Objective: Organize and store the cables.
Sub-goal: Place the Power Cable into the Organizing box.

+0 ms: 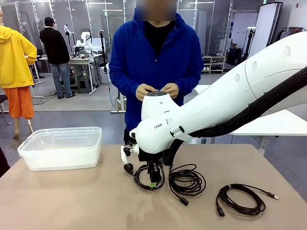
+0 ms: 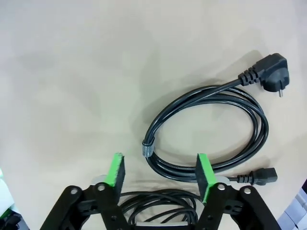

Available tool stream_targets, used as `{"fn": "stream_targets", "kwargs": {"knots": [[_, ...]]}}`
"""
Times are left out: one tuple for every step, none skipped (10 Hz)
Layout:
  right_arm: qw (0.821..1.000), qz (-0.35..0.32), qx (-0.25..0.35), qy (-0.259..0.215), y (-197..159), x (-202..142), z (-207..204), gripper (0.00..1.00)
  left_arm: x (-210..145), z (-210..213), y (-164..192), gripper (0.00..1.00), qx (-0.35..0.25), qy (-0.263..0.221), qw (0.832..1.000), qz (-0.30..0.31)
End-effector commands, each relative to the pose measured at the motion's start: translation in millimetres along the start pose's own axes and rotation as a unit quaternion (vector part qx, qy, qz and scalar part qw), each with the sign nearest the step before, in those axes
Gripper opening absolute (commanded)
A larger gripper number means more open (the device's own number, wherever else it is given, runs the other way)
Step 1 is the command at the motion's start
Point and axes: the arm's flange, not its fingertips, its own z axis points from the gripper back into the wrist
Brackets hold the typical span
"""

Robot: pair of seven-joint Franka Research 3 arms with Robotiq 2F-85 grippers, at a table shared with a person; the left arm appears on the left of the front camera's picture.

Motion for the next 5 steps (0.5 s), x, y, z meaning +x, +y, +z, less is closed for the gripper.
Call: {"fn": "stream_targets", "kwargs": {"knots": [[1.0, -0.018, 0.0, -0.013, 7, -9, 15, 0.96, 0, 0, 0, 1.0, -0.003, -0.004, 1.0, -0.006], [0.999, -0.028, -0.006, -0.016, 9, -15, 22, 1.0, 0, 0, 0, 1.0, -0.003, -0.004, 1.0, -0.006], [0.999, -0.035, -0.001, -0.026, 15, -24, 32, 1.0, 0, 0, 0, 1.0, -0.003, -0.004, 1.0, -0.006], [0.998, -0.054, -0.006, -0.037, 23, -39, 46, 1.0, 0, 0, 0, 1.0, -0.003, -0.004, 1.0, -0.006], [0.996, -0.066, -0.016, -0.055, 31, -56, 60, 1.0, 0, 0, 0, 1.0, -0.003, -0.004, 1.0, -0.006]]}}
